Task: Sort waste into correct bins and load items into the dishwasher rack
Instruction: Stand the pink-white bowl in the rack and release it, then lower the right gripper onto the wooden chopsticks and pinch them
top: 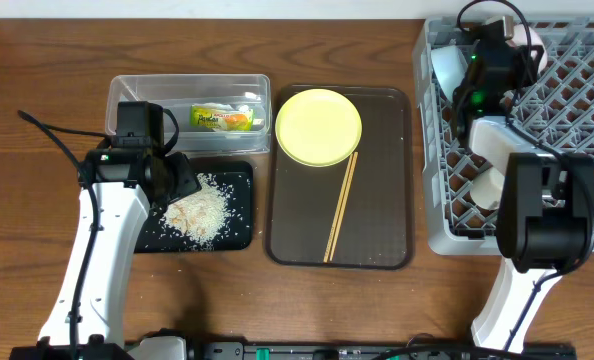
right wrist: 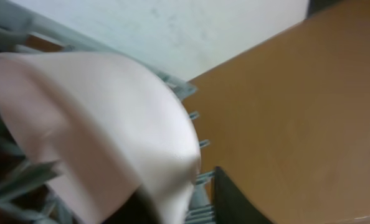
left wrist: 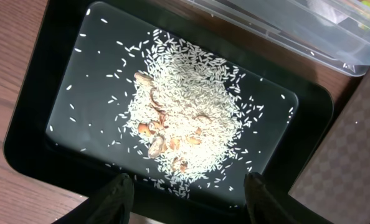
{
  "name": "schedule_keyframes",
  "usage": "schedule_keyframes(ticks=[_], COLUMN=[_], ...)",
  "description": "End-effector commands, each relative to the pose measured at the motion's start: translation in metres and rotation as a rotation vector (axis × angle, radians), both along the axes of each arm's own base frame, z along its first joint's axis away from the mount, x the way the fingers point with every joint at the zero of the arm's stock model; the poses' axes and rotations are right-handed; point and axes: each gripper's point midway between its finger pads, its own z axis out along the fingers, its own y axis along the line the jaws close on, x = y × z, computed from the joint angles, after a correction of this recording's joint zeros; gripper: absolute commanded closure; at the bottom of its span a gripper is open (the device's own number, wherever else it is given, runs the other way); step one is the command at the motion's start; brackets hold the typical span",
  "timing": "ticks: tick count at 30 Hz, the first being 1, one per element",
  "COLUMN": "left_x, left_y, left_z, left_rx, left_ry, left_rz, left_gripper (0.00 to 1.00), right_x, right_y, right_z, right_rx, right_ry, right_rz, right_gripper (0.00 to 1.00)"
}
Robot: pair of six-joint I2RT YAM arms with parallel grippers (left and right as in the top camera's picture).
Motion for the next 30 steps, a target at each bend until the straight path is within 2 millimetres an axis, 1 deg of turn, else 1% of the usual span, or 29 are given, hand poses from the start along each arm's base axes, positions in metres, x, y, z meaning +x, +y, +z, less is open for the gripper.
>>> schedule_keyframes(ticks=[1, 4, 9, 11, 12, 13, 14, 16, 18, 20, 21, 22, 24, 25, 26, 28, 29, 30], left_x=[-0.001, -0.001, -0.001, -0.001, -0.001, -0.001, -0.001, -0.001, -0.001, -0.001, -0.001, -0.001, -0.001, -0.001, -0.001, -0.001, -0.001, -0.001], left_y=[0.002, 0.002, 0.002, 0.002, 0.002, 0.002, 0.002, 0.002, 0.002, 0.002, 0.002, 0.002, 0.002, 0.002, 0.002, 0.002, 0.002, 0.002], left_z=[0.000, 0.000, 0.000, 0.000, 0.000, 0.000, 0.000, 0.000, 0.000, 0.000, 0.000, 0.000, 0.000, 0.000, 0.000, 0.000, 0.000, 0.000], left_rx=[0.001, 0.001, 0.001, 0.001, 0.001, 0.001, 0.001, 0.001, 0.001, 0.001, 0.001, 0.001, 0.001, 0.001, 0.001, 0.001, 0.001, 0.001], left_ry=[0.003, 0.003, 0.003, 0.003, 0.003, 0.003, 0.003, 0.003, 0.003, 0.003, 0.003, 0.003, 0.003, 0.003, 0.003, 0.003, 0.002, 0.002], left_rz=[0.018, 0.018, 0.018, 0.018, 0.018, 0.018, 0.018, 0.018, 0.018, 0.018, 0.018, 0.018, 0.018, 0.018, 0.018, 0.018, 0.018, 0.018], left_gripper=[0.39, 0.39, 0.39, 0.39, 0.39, 0.39, 0.39, 0.39, 0.39, 0.39, 0.39, 0.39, 0.39, 0.39, 0.39, 0.39, 0.39, 0.35], right_x=[-0.006, -0.010, -0.021, -0.026, -0.027, -0.027, -0.027, -0.029, -0.031, -0.035, -0.037, -0.040, -0.051, -0.055, -0.060, -0.075, -0.084, -0.094], right_y=[0.009, 0.013, 0.014, 0.015, 0.017, 0.022, 0.028, 0.042, 0.056, 0.068, 0.074, 0.079, 0.090, 0.096, 0.108, 0.139, 0.159, 0.178], right_z=[-0.009, -0.008, 0.001, 0.001, -0.002, -0.007, -0.012, -0.019, -0.017, -0.007, -0.001, 0.007, 0.025, 0.030, 0.034, 0.039, 0.039, 0.039], right_rx=[0.079, 0.070, 0.088, 0.148, 0.189, 0.238, 0.295, 0.420, 0.541, 0.638, 0.667, 0.690, 0.727, 0.748, 0.792, 0.918, 0.993, 1.065], right_ry=[-0.090, -0.090, -0.114, -0.135, -0.131, -0.109, -0.084, -0.041, -0.023, -0.020, -0.013, -0.008, 0.004, 0.015, 0.036, 0.098, 0.142, 0.194], right_rz=[-0.066, -0.094, -0.140, -0.149, -0.135, -0.106, -0.070, -0.001, 0.063, 0.121, 0.152, 0.180, 0.228, 0.253, 0.295, 0.397, 0.458, 0.516], right_gripper=[0.67, 0.65, 0.58, 0.53, 0.51, 0.47, 0.42, 0.38, 0.32, 0.27, 0.23, 0.22, 0.23, 0.24, 0.26, 0.28, 0.29, 0.30])
